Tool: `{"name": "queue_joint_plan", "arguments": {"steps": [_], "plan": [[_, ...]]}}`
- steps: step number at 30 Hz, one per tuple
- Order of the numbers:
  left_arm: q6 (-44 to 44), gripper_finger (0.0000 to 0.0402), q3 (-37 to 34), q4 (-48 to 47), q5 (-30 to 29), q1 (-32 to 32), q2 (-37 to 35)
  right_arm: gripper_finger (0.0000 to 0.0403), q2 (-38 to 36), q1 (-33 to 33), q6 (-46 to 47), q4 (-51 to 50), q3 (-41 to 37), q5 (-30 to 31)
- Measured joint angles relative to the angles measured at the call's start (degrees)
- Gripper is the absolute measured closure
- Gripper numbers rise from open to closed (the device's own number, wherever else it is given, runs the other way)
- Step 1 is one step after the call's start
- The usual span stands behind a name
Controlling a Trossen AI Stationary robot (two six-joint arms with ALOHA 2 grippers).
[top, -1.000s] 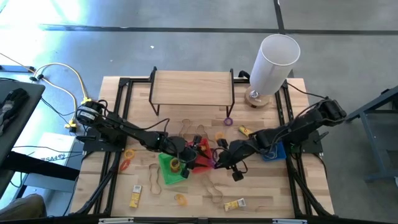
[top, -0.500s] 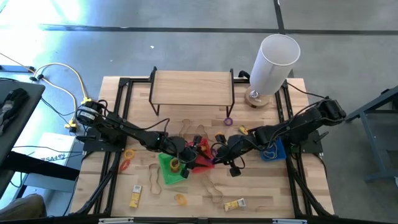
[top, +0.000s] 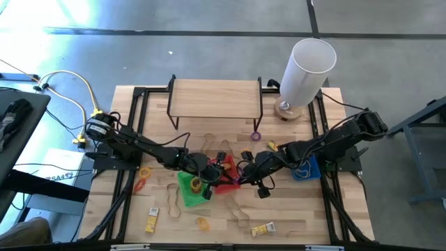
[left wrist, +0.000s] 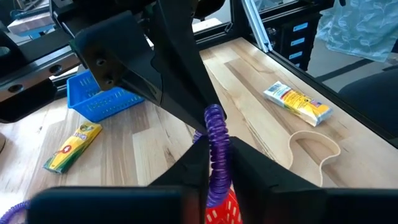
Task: Pick & Place Office Desk Supplies
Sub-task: Put the violet spring keychain into the green bin
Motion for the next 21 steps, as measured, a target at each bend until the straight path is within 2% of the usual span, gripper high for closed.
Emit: {"name": "queue_joint_plan", "arguments": {"steps": [4,10,13,17,21], "plan": [[0.2,0.039,0.0,-0.2,-0.1,0.0,0.0,0.0398,0.0,0.0,0.0,-0.1,0.0,0.2],[1.5,0.0395,0.0,-0.4,-4.8,-1.5,0.0,0.0385,0.0,0.1,2.2,-1.1,0.0,1.1],[1.9,0.0396,0.0,-0.4,-4.8,-2.1,0.0,0.0352,0.0,0.1,4.8,-1.7,0.0,2.9],[1.4,0.0396,0.0,-0.6,-4.9,-2.1,0.0,0.0285,0.0,0.1,7.2,-2.0,0.0,4.6],[-0.9,0.0398,0.1,-6.3,-10.3,-3.1,-1.8,0.0226,0.0,0.1,7.6,-4.3,0.0,4.6]]}}
